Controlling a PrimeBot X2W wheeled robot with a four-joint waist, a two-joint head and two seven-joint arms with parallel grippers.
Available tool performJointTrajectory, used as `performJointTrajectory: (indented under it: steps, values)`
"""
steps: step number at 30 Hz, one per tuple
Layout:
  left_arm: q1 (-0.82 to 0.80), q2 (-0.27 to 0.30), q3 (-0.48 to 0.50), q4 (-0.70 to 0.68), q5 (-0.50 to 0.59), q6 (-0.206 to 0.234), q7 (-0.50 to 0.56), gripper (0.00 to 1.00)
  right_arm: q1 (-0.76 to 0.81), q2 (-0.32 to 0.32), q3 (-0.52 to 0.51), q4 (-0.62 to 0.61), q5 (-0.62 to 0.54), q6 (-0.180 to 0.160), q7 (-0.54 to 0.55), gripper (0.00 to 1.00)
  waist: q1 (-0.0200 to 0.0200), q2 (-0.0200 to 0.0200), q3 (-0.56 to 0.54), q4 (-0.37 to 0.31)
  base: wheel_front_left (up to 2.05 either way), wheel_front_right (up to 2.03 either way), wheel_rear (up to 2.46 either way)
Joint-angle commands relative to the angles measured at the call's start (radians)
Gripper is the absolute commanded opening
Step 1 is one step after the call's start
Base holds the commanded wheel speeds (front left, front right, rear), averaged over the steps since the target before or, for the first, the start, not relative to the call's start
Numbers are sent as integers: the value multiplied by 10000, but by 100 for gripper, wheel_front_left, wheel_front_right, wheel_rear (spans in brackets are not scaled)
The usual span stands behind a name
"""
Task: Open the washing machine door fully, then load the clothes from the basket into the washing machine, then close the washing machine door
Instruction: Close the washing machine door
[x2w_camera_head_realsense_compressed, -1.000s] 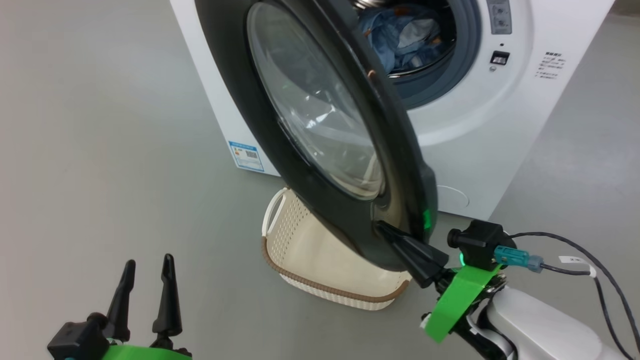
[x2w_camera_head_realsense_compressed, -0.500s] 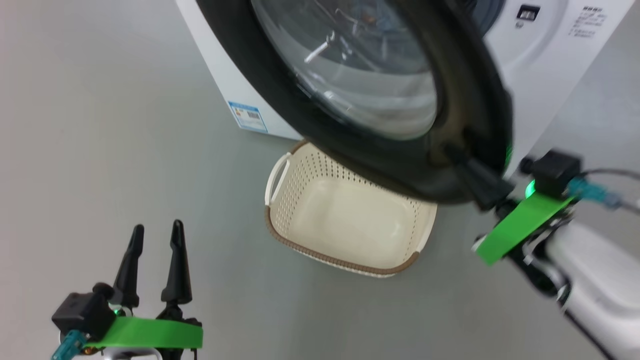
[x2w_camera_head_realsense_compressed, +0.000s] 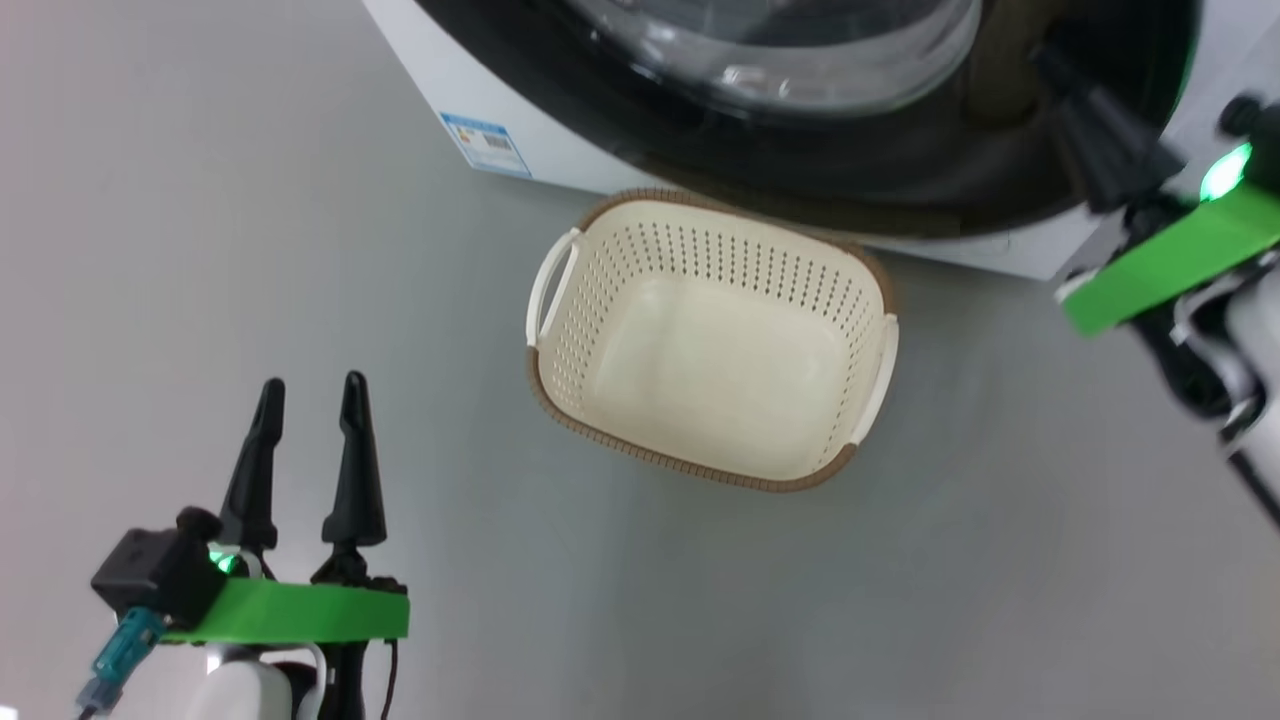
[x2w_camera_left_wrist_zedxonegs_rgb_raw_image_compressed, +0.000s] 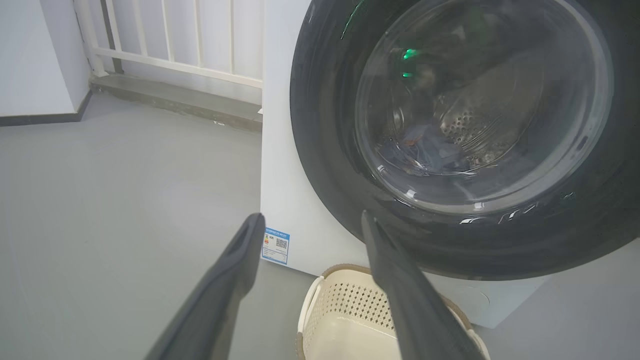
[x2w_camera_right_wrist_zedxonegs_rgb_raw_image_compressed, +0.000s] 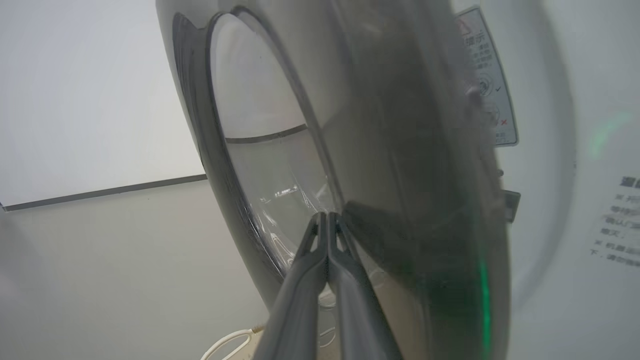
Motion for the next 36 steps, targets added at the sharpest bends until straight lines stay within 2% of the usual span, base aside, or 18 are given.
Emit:
performJointTrajectory:
  steps: [1, 8, 15, 28, 29, 31, 36]
  values:
    - [-267, 167, 239, -312, -13, 6, -72, 100, -393, -255, -291, -2, 9, -6, -80, 0, 0, -1, 477, 72, 0, 0, 0]
    - [-504, 122, 142, -352, -78, 6, -72, 100, -1361, -380, -984, 482, 4, -6, -80, 0, 0, -1, 922, 199, 0, 0, 0]
    - [-692, 85, 108, -416, -96, 6, -72, 100, -2134, -480, -1206, 1041, -151, -6, -80, 0, 0, -1, 981, 250, 0, 0, 0]
    - [-593, 78, 202, -88, -19, 6, -72, 100, -1145, 65, -976, 886, -303, -6, -80, 0, 0, -1, 224, -101, 0, 0, 0]
    - [-576, 93, 207, -46, -12, 6, -72, 100, -996, 108, -911, 846, -318, -6, -80, 27, 0, -1, 111, -145, 0, 0, 0]
    - [-538, 135, 199, 34, -6, 6, -72, 100, -709, 195, -756, 754, -288, -6, -80, 100, 0, -1, -144, -245, 0, 0, 0]
    - [-375, 331, 168, 247, -19, 6, -72, 100, 95, 472, -603, 381, -2, -6, -80, 100, 0, -1, -920, -639, 0, 0, 0]
